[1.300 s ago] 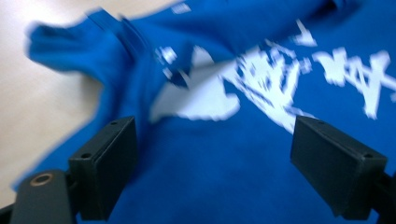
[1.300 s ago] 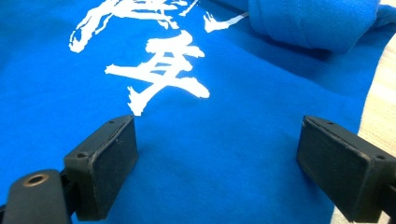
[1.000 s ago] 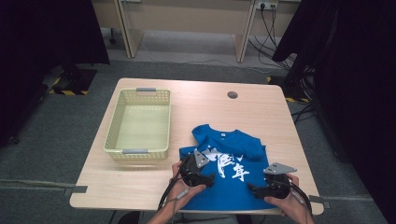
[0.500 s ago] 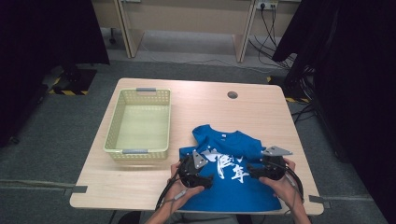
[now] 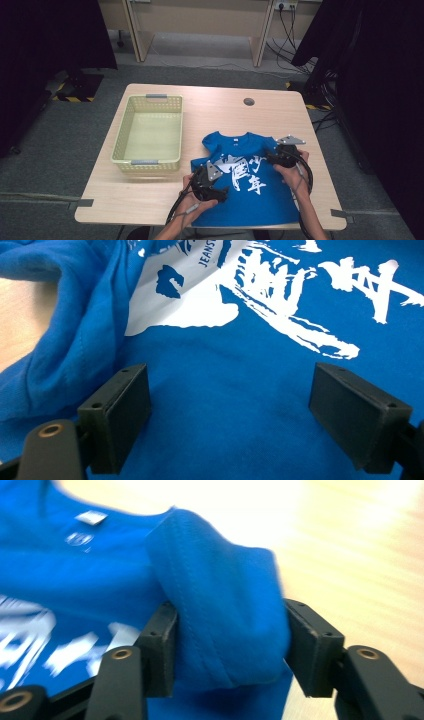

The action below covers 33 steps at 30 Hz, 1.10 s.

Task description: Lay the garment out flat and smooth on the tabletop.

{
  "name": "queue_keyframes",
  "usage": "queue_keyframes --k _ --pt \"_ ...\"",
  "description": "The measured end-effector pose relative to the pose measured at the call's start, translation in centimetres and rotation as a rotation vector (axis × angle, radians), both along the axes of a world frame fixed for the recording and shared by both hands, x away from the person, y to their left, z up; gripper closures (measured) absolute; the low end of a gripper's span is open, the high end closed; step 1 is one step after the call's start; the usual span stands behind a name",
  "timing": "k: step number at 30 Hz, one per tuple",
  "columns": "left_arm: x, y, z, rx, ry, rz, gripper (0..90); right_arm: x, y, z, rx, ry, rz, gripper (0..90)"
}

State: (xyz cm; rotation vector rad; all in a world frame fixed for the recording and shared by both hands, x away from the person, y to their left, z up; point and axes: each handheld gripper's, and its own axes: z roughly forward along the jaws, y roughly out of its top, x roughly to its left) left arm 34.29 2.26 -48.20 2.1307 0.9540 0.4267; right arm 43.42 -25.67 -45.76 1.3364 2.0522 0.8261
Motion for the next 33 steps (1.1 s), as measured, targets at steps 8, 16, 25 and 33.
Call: queue_keyframes --k 8,16,25,33 --pt "0.1 0.0 0.0 0.002 0.0 -0.013 16.3 -0.1 -0.7 1.0 0.038 -0.044 -0.078 26.8" --pt "0.1 0.1 0.0 -0.002 0.0 -0.014 16.3 -3.9 -0.2 1.3 0.062 0.028 0.046 22.3" --pt "0.1 0.1 0.0 -0.001 0.003 -0.016 16.5 -5.1 0.4 0.3 0.101 0.114 0.108 21.3" --pt "-0.2 -0.2 0.0 -0.001 0.0 -0.034 16.7 -6.6 1.3 -1.3 0.059 0.163 0.18 19.1"
